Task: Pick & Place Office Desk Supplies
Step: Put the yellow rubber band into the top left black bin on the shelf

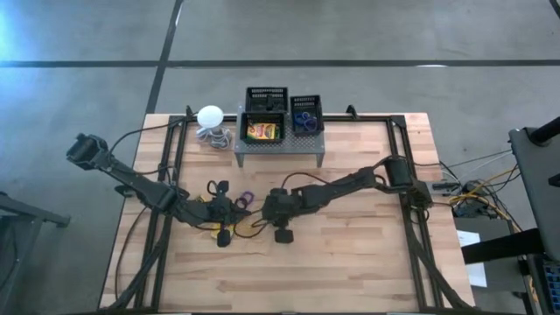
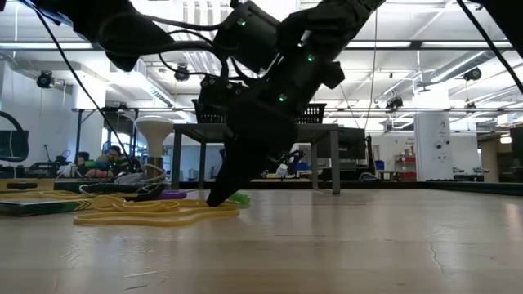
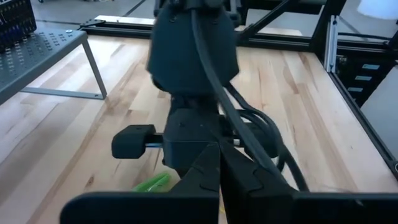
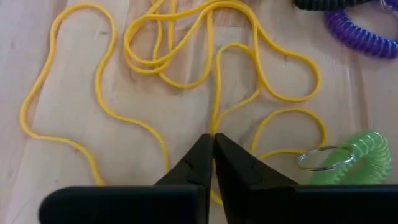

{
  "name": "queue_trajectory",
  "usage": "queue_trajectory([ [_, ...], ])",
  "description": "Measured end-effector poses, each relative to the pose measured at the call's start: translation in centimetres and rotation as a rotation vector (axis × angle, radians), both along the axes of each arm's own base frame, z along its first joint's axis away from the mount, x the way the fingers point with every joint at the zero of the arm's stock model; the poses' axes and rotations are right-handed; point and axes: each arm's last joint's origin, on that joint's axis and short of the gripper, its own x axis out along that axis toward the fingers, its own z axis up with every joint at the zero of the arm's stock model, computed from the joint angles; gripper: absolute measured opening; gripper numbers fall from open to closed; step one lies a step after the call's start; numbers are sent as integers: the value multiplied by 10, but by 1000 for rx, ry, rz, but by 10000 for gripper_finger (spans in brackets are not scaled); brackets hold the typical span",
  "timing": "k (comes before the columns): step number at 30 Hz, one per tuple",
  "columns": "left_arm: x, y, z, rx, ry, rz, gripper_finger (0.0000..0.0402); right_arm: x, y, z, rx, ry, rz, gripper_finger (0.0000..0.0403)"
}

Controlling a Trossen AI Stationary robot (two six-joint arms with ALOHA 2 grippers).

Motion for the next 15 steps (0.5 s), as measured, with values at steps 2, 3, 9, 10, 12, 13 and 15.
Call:
queue_trajectory([
  [2,0,0,0,-5,0,2,1,-2,1,4,-5,4,2,10],
  [3,0,0,0,-7,0,3,1,-4,2,6,-6,11,10,9],
  [9,0,0,0,-9,1,4,1,-22,9,63,15,-19,53,9],
  [10,0,0,0,-9,0,4,1,-26,10,75,19,-42,55,9],
  [12,0,0,0,-8,1,4,1,-36,10,95,21,-74,55,9],
  [13,0,0,0,-8,1,4,1,-40,9,106,14,-104,47,9],
  [15,0,0,-1,-6,3,4,1,-48,7,131,-18,-178,12,9],
])
